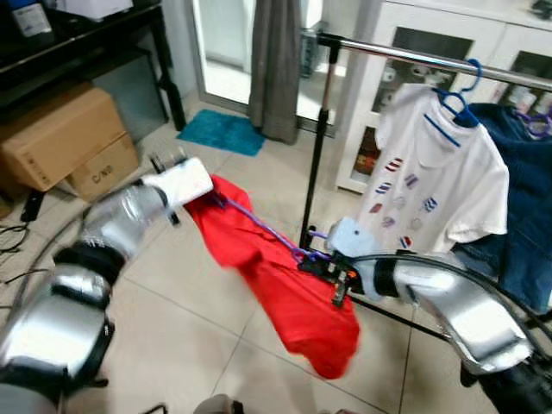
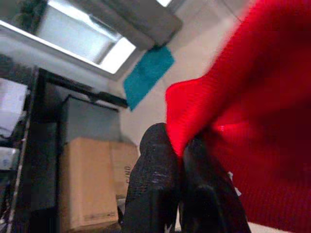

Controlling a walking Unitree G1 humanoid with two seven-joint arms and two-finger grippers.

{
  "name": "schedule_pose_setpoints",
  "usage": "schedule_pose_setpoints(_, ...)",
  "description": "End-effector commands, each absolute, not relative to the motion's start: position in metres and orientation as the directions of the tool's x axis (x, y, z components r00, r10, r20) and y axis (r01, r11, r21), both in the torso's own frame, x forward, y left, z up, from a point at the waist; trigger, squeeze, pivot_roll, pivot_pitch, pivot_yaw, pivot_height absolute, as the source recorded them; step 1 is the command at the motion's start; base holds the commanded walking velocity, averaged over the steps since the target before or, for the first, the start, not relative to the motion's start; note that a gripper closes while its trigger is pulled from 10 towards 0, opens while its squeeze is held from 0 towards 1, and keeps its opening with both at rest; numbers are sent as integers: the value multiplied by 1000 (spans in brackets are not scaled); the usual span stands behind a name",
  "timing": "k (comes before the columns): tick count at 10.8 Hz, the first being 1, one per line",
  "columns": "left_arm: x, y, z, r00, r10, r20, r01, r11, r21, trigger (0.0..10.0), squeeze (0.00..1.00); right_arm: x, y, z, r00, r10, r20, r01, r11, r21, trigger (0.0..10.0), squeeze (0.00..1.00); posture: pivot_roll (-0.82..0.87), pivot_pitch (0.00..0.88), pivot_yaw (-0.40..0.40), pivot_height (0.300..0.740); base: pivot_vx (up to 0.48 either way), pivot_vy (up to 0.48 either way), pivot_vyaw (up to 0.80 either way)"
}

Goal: Hang hanger

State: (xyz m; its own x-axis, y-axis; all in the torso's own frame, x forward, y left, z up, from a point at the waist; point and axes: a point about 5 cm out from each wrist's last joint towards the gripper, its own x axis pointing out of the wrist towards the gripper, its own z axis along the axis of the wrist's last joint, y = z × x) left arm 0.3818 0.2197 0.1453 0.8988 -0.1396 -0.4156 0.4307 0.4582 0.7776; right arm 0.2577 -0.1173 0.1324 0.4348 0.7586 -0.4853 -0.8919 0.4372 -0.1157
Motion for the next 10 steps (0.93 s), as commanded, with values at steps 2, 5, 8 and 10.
schedule_pose_setpoints(2, 383, 257, 162, 945, -21, -327, 248, 699, 671, 0, 0, 242, -128, 130, 337, 810, -480, -932, 358, -49, 0, 0, -104, 0, 10, 740, 0, 0, 0)
schedule_pose_setpoints(5, 376, 246, 136, 937, -88, -339, 228, 888, 400, 0, 0, 242, -128, 137, 394, 852, -346, -901, 432, 39, 0, 0, -101, 0, 12, 740, 0, 0, 0)
schedule_pose_setpoints(8, 365, 205, 105, 855, -321, -408, 457, 838, 297, 0, 0, 259, -124, 146, 538, 811, -228, -824, 563, 57, 0, 0, -101, 0, 15, 740, 0, 0, 0)
schedule_pose_setpoints(10, 359, 163, 101, 762, -518, -388, 626, 742, 241, 0, 0, 287, -120, 163, 776, 629, -35, -622, 773, 125, 0, 0, -97, 0, 23, 740, 0, 0, 0)
